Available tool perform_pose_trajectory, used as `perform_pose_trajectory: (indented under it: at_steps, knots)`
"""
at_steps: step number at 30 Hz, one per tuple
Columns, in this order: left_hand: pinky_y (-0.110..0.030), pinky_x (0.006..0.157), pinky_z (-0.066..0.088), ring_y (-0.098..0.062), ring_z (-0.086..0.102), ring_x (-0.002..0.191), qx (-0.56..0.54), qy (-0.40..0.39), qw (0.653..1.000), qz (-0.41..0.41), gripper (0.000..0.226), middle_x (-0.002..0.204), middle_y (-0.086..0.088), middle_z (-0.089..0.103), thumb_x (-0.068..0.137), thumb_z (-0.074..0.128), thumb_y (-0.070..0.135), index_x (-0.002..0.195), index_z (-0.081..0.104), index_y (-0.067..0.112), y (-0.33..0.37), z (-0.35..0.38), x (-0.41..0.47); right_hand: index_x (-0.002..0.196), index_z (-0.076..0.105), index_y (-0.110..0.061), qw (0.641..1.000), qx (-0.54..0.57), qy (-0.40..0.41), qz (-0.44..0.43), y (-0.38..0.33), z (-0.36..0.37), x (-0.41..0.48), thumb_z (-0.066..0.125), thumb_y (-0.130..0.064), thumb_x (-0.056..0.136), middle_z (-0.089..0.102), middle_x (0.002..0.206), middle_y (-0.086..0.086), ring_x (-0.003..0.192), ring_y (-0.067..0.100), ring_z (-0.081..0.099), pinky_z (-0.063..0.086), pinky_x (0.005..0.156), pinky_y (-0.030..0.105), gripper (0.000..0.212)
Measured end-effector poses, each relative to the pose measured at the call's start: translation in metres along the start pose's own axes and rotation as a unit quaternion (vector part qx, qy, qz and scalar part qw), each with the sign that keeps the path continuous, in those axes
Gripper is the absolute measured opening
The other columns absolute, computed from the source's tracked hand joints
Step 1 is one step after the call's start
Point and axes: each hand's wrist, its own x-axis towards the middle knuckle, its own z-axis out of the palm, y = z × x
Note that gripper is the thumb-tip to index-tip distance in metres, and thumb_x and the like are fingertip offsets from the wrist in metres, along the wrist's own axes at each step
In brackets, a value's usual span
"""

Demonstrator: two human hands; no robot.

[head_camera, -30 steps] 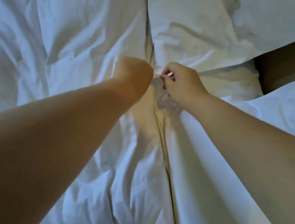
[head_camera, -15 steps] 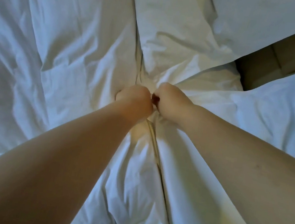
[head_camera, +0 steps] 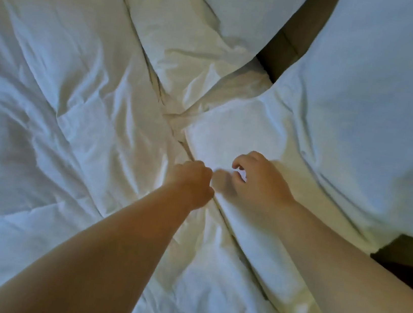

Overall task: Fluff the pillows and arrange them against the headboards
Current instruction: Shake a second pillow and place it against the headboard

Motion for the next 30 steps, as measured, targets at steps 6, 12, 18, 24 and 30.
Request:
perform_pose_trajectory:
  at_steps: [6, 12, 18, 24, 30]
  knots:
    - [-0.032, 0.069, 0.039, -0.026, 0.061, 0.096, 0.062, -0.018, 0.985, 0.162, 0.021, 0.103, -0.007, 0.066, 0.09, 0.048, 0.016, 0.102, 0.066, 0.013, 0.109, 0.075, -0.066, 0.091, 0.066, -0.015, 0.991, -0.021, 0.006, 0.134, 0.073, 0.032, -0.152, 0.049, -0.022, 0.091, 0.057, 0.095, 0.002, 0.089, 0.022, 0.055, 0.049, 0.074, 0.039, 0.018]
    - [-0.03, 0.088, 0.041, -0.024, 0.057, 0.103, 0.119, 0.0, 0.973, 0.197, 0.026, 0.106, -0.006, 0.063, 0.083, 0.057, 0.002, 0.108, 0.061, 0.009, 0.154, 0.151, -0.102, 0.083, 0.058, -0.01, 0.956, -0.02, -0.072, 0.283, 0.123, 0.092, -0.234, 0.053, -0.027, 0.088, 0.053, 0.089, 0.004, 0.084, 0.025, 0.055, 0.044, 0.065, 0.032, 0.018]
    - [-0.033, 0.065, 0.039, -0.025, 0.064, 0.096, 0.112, 0.035, 0.968, 0.222, 0.015, 0.111, -0.002, 0.063, 0.093, 0.054, 0.018, 0.108, 0.059, 0.018, 0.162, 0.182, -0.101, 0.106, 0.053, -0.007, 0.936, 0.083, -0.007, 0.342, 0.133, 0.136, -0.24, 0.056, -0.032, 0.088, 0.053, 0.104, 0.014, 0.093, 0.035, 0.054, 0.046, 0.072, 0.037, 0.031]
    - [-0.041, 0.064, 0.054, -0.032, 0.061, 0.091, 0.094, 0.075, 0.947, 0.296, 0.043, 0.126, -0.007, 0.049, 0.092, 0.057, 0.028, 0.13, 0.042, 0.017, 0.179, 0.199, -0.1, 0.087, 0.06, -0.017, 0.872, 0.316, 0.1, 0.36, 0.139, 0.147, -0.242, 0.046, -0.017, 0.094, 0.06, 0.082, -0.003, 0.074, 0.015, 0.057, 0.042, 0.054, 0.019, 0.016]
    - [-0.032, 0.075, 0.035, -0.026, 0.057, 0.108, 0.231, 0.12, 0.917, 0.303, 0.034, 0.118, -0.005, 0.059, 0.098, 0.035, 0.033, 0.119, 0.05, 0.011, 0.204, 0.194, -0.098, 0.079, 0.058, -0.013, 0.895, 0.308, 0.093, 0.308, 0.147, 0.137, -0.258, 0.046, -0.007, 0.091, 0.054, 0.074, -0.005, 0.071, 0.013, 0.05, 0.031, 0.05, 0.016, 0.018]
